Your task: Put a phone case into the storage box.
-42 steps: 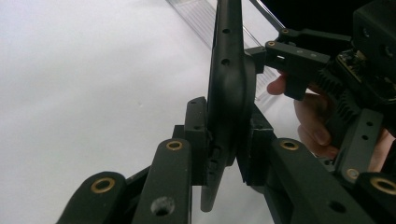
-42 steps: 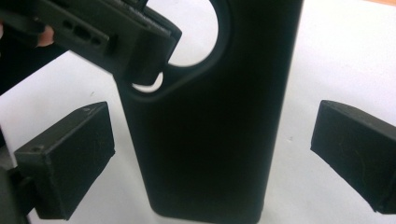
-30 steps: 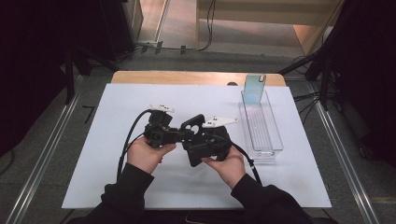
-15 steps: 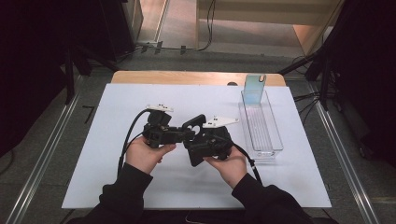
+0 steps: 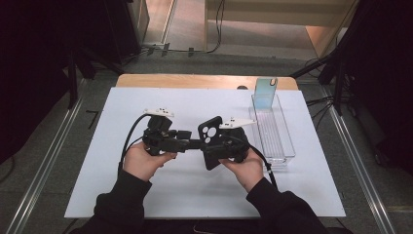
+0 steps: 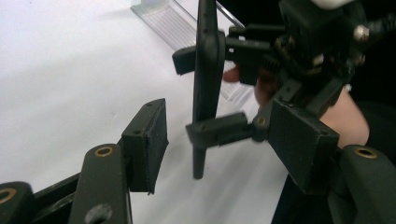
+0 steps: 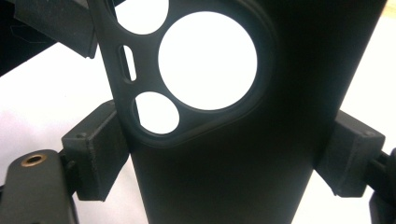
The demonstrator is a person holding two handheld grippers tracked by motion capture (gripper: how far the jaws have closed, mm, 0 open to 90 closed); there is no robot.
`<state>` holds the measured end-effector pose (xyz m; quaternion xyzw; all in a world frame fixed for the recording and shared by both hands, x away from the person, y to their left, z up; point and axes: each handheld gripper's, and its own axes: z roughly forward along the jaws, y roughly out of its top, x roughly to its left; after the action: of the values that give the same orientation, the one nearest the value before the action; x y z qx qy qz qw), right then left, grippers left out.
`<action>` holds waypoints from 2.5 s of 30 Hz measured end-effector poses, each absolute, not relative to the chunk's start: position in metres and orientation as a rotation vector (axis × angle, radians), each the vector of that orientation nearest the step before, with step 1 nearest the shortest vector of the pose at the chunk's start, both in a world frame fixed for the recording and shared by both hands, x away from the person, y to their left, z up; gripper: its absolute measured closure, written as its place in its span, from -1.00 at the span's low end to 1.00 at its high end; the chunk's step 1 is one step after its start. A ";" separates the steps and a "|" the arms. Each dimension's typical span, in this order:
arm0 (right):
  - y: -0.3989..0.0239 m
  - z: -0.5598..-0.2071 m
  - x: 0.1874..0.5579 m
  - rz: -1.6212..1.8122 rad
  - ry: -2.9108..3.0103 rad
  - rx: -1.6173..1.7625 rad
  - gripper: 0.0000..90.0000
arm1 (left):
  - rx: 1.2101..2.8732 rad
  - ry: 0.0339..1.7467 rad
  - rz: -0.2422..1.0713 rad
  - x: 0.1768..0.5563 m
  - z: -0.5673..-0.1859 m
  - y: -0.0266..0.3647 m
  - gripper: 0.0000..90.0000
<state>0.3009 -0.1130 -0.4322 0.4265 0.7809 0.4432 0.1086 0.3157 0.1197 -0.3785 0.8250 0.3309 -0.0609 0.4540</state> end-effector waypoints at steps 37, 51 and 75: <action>-0.187 -0.384 0.318 1.398 2.387 1.155 -0.72 | 2.146 0.837 -0.134 0.287 -0.449 0.183 -0.27; -0.230 -0.370 0.338 1.371 2.206 1.308 -0.72 | 2.114 0.913 -0.109 0.282 -0.450 0.200 -0.27; -0.282 -0.379 0.389 1.164 1.910 1.564 -0.72 | 2.095 0.965 -0.096 0.282 -0.453 0.206 -0.27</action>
<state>0.3889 -0.2817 -0.3786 0.5608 0.6851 0.4173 0.2049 0.2824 0.2064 -0.4532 0.8298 0.3822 -0.0381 0.4048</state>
